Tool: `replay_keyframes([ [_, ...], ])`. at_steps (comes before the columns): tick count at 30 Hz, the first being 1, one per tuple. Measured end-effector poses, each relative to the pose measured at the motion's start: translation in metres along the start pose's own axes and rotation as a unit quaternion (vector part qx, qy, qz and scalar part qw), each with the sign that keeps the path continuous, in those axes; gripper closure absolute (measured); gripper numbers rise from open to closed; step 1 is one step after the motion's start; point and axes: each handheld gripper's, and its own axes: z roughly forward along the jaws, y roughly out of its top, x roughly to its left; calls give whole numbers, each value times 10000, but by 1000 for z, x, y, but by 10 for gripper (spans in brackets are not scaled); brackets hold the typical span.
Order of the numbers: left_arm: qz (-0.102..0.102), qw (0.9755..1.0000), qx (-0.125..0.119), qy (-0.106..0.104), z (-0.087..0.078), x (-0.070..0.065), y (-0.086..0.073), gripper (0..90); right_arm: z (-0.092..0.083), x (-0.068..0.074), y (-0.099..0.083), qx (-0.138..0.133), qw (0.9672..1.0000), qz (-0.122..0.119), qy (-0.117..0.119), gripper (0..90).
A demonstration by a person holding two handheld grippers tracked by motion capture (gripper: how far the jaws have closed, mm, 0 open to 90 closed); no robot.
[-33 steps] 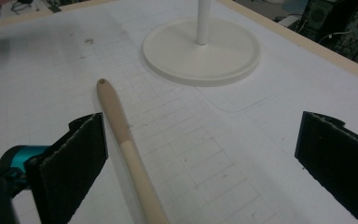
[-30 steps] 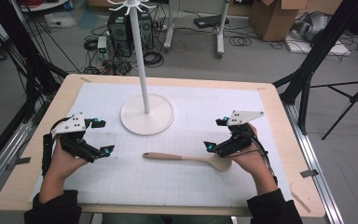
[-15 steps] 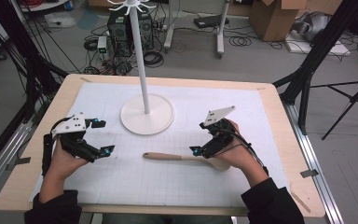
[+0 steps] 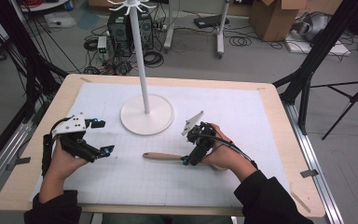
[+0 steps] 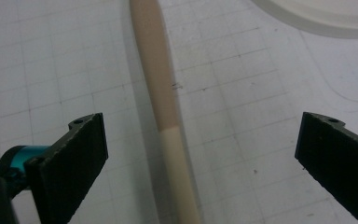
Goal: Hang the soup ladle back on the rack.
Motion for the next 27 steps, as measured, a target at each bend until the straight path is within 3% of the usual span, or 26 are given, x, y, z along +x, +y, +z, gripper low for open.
replay_keyframes([
  [6,-10,10000,-22,-7,0,0,0,17,11,2,3,288,9995,-109,42,12],
  [11,-11,10000,-30,2,-1,0,0,17,19,6,4,678,9972,-320,6,79],
  [14,-12,10000,-38,-4,-1,0,0,17,21,6,4,761,9965,-334,78,146],
  [22,-16,10000,-38,2,-1,0,0,16,23,7,6,872,9956,-341,103,211],
  [27,-8,10000,-50,10,-2,0,0,17,25,5,7,903,9951,-371,118,313],
])
